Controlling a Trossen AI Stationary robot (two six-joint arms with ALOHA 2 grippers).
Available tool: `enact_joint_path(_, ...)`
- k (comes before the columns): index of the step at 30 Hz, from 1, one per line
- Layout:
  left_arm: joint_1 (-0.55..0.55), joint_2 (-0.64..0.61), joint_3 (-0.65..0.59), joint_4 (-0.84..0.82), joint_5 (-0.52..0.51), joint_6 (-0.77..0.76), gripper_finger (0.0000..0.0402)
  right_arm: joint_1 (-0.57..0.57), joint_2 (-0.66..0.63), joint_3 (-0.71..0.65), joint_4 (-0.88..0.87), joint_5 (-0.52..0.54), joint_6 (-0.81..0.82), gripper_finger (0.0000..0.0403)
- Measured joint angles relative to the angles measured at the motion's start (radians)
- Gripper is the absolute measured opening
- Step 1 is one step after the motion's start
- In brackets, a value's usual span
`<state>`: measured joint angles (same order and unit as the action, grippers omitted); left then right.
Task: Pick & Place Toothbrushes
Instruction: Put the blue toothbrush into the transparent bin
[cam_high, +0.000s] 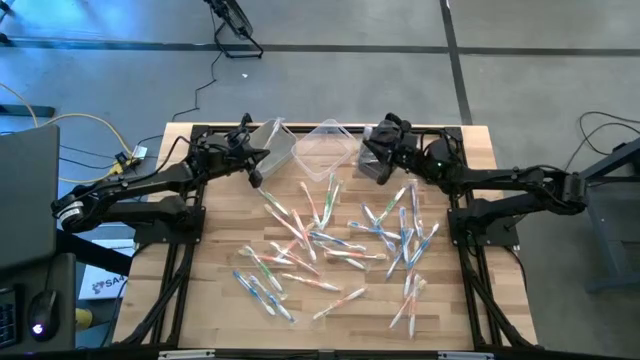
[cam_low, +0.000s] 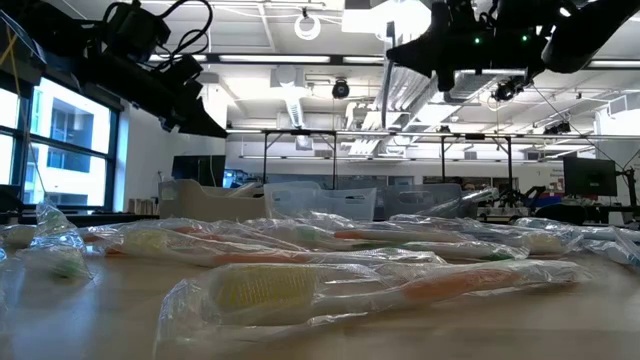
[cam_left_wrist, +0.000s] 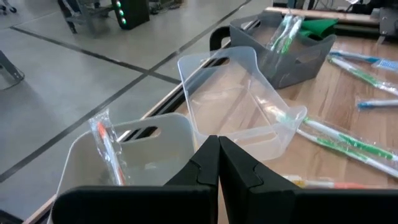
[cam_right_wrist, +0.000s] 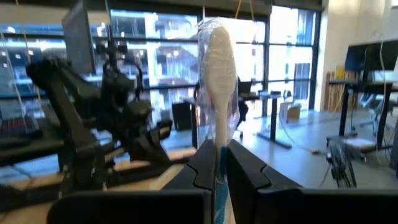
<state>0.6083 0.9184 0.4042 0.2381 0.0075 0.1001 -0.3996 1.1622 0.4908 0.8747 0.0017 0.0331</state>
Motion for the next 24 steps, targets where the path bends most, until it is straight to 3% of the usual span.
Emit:
enact_joint_path(7,0.0,0.0,0.0,0.202,0.008,-0.085,0.0,0.0,0.0,0.0,0.059,0.0,0.0,0.0011)
enact_joint_path(12,0.0,0.0,0.0,0.343,0.085,-0.108,0.0,0.0,0.001,0.0,0.081,0.0,0.0,0.0011)
enact_joint_path(24,0.0,0.018,0.0,0.318,0.118,-0.131,0.0008,0.0,0.024,0.0,0.113,-0.004,0.04,0.0011)
